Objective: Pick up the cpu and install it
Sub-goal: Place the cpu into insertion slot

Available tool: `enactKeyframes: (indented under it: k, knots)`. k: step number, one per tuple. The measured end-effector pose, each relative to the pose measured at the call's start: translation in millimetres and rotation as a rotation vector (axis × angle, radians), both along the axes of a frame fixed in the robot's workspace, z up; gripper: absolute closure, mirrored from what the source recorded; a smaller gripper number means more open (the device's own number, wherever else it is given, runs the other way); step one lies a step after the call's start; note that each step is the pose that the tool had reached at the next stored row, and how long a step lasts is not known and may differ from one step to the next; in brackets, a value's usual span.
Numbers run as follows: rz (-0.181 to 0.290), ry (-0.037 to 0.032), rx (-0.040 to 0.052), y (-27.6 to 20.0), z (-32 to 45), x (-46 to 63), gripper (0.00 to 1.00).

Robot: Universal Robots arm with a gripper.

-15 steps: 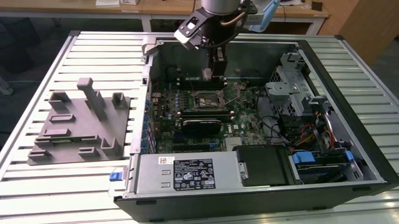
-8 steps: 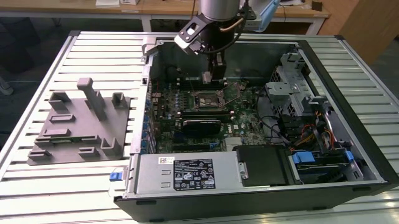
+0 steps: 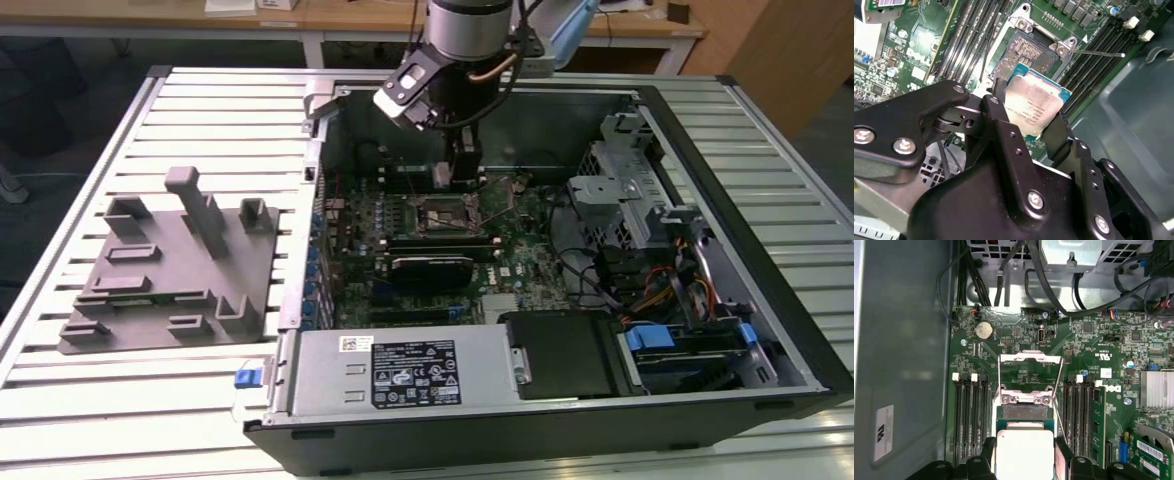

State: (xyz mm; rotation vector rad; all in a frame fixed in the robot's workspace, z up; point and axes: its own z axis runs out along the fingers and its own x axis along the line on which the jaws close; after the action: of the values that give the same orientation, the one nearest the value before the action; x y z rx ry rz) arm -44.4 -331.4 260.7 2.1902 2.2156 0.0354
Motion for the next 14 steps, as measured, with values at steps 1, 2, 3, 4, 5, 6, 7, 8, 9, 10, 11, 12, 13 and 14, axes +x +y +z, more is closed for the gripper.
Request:
enactKeyframes:
  k: [1, 2, 3, 4, 5, 6, 7, 8, 9, 10, 11, 12, 13, 14]
  knots:
    - [0.002, 0.0000, 0.0002, -0.4, -1.7, 0.0, 0.46]
    - [0.003, 0.0001, 0.0002, -0.8, -3.2, 0.0, 0.46]
    - [0.003, 0.0000, 0.0003, -1.3, -4.8, 0.0, 0.46]
    - [0.003, 0.0000, 0.0004, -1.6, -6.1, 0.0, 0.46]
    - [0.003, -0.0001, 0.0006, -1.9, -7.1, 0.0, 0.46]
    - [0.003, -0.0001, 0.0008, -2.2, -7.9, 0.0, 0.46]
    - [0.003, 0.0000, 0.0009, -2.4, -8.7, 0.0, 0.46]
    - [0.003, 0.0000, 0.0011, -2.5, -9.7, 0.0, 0.46]
    - [0.003, 0.0001, 0.0013, -2.6, -10.8, 0.0, 0.46]
    - [0.003, 0.0000, 0.0017, -2.6, -12.1, 0.0, 0.46]
    - [0.003, 0.0000, 0.0019, -2.7, -13.3, 0.0, 0.46]
    - [0.003, 0.0001, 0.0022, -2.7, -14.4, 0.0, 0.46]
    - [0.003, 0.0000, 0.0026, -2.8, -15.6, 0.0, 0.46]
    - [0.002, 0.0000, 0.0040, -3.6, -19.8, -0.1, 0.46]
